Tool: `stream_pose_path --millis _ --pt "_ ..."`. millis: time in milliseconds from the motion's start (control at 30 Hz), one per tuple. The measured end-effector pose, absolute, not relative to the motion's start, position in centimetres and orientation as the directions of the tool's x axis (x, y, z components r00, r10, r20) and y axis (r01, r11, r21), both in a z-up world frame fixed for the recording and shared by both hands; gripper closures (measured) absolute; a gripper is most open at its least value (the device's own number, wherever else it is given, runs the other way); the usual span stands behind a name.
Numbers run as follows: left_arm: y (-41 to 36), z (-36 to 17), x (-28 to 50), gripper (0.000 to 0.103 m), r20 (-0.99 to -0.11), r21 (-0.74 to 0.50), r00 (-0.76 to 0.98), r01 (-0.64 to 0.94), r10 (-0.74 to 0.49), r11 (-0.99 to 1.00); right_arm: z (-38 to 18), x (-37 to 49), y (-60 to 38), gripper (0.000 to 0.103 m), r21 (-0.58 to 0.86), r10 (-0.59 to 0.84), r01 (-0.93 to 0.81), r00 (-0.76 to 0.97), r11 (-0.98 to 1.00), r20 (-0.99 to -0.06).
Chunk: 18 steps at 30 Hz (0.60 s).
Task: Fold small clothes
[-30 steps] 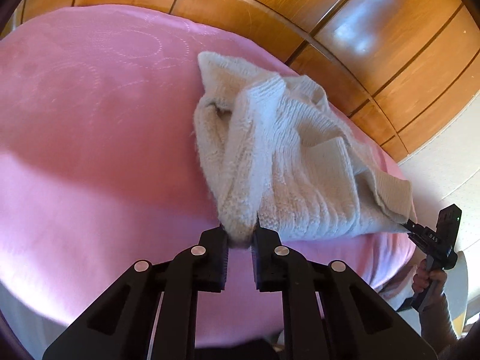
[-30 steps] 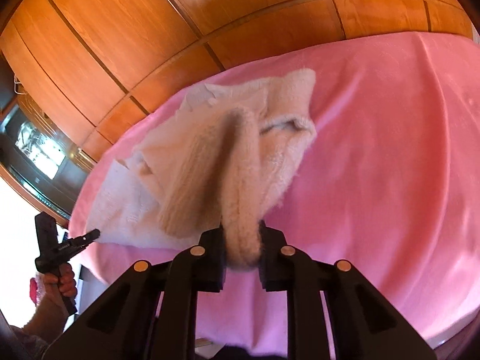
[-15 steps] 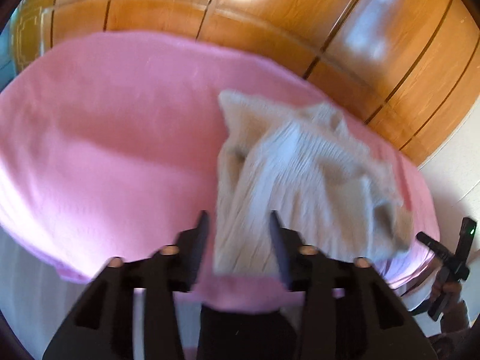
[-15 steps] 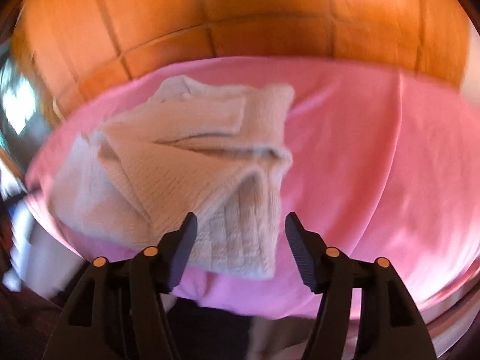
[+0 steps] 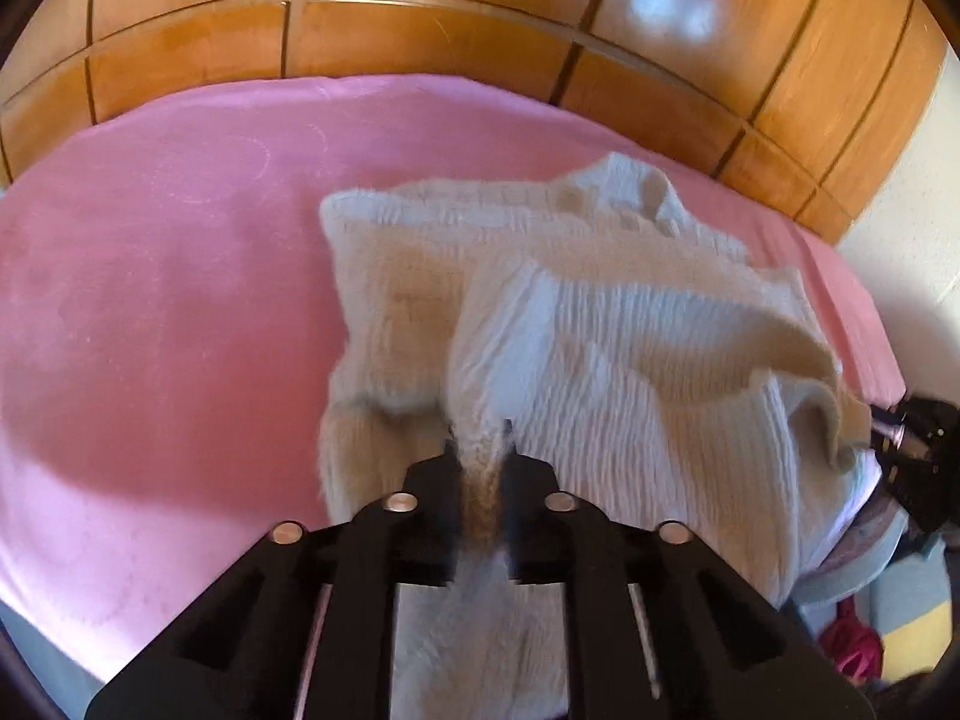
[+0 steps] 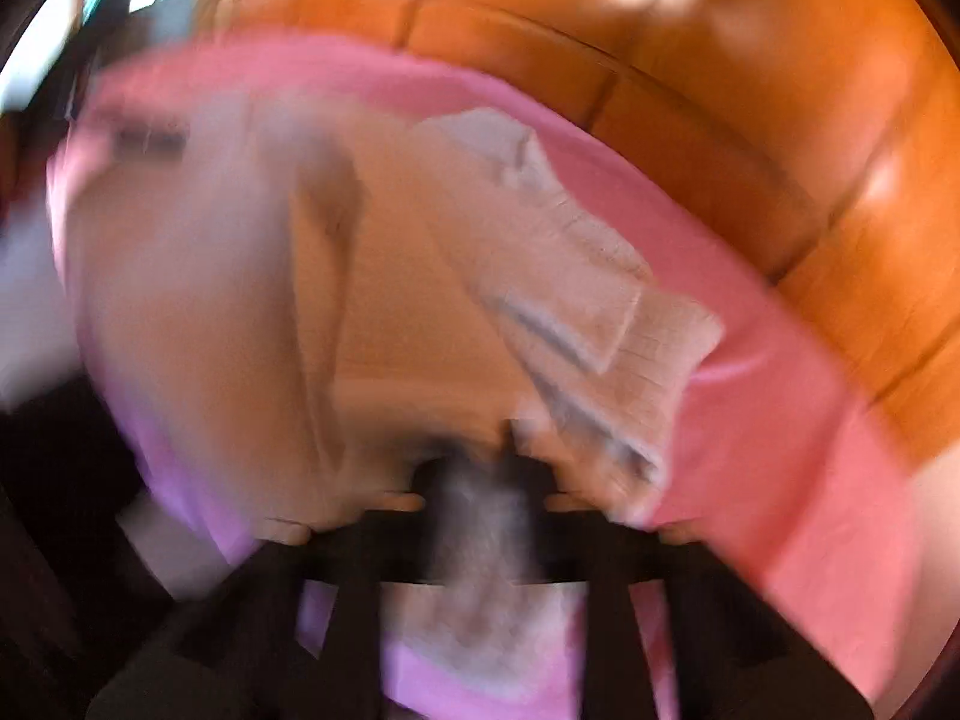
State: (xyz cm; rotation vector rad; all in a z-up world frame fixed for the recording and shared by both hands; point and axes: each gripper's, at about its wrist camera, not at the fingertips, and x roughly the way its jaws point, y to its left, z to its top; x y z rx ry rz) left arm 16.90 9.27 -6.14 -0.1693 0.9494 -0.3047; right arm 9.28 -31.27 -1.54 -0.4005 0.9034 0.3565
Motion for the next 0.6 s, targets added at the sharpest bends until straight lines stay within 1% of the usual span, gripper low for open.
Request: stream_pose_path --millis 67,133,167,233,267,300,333,367,400,433,500,533,600 --pt "9.7 -5.9 17.6 0.097 -0.755 -0.317 0.554 0.161 -0.351 0.935 -0.8 12.0 -33.6 0.096 -0.043 0.176 -0.341 0.585 0.939 -0.792" --pt "10.3 -5.9 18.4 0.097 -0.751 -0.336 0.565 0.120 -0.343 0.934 -0.6 14.5 -36.5 0.096 0.064 0.170 -0.193 0.601 0.979 -0.781" --pt "10.7 -6.0 18.6 0.097 -0.751 -0.342 0.567 0.102 -0.337 0.934 -1.2 16.1 -38.8 0.096 0.145 0.176 -0.101 0.596 0.984 -0.784" --pt "11.5 -6.6 19.5 0.097 -0.765 -0.364 0.553 0.052 -0.330 0.930 -2.3 17.4 -41.0 0.098 0.213 0.176 -0.004 0.578 0.977 -0.797" --pt "11.8 -6.9 19.8 0.095 -0.777 -0.369 0.540 0.025 -0.323 0.929 -3.2 18.2 -42.4 0.096 0.251 0.179 0.052 0.564 0.967 -0.806" --pt "12.0 -7.0 19.9 0.090 -0.788 -0.358 0.536 0.001 -0.303 0.934 -3.6 18.5 -43.1 0.089 0.264 0.178 0.076 0.561 0.961 -0.808" --pt "12.2 -6.8 19.8 0.079 -0.793 -0.334 0.545 -0.018 -0.271 0.942 -3.8 18.5 -43.5 0.082 0.266 0.166 0.099 0.562 0.959 -0.810" --pt "12.4 -6.2 19.6 0.071 -0.793 -0.303 0.564 -0.037 -0.230 0.952 -3.7 18.2 -43.9 0.058 0.266 0.158 0.110 0.573 0.958 -0.804" --pt "12.4 -5.4 19.2 0.064 -0.782 -0.278 0.592 -0.051 -0.195 0.959 -3.1 17.9 -43.8 0.055 0.267 0.157 0.105 0.589 0.958 -0.793" --pt "12.4 -4.4 18.6 0.064 -0.752 -0.274 0.631 -0.038 -0.190 0.961 -2.6 17.5 -43.6 0.055 0.271 0.168 0.084 0.602 0.959 -0.781" --pt "11.8 -2.5 17.3 0.064 -0.693 -0.302 0.672 0.059 -0.261 0.952 -1.2 16.1 -42.0 0.055 0.265 0.203 0.010 0.617 0.964 -0.761" --pt "10.9 -1.6 16.7 0.064 -0.666 -0.296 0.681 0.132 -0.303 0.946 -0.6 15.5 -40.5 0.055 0.269 0.247 -0.059 0.619 0.961 -0.746" --pt "8.3 -1.2 15.9 0.064 -0.665 -0.247 0.656 0.258 -0.357 0.934 -0.1 15.0 -37.3 0.057 0.254 0.308 -0.176 0.603 0.951 -0.736"
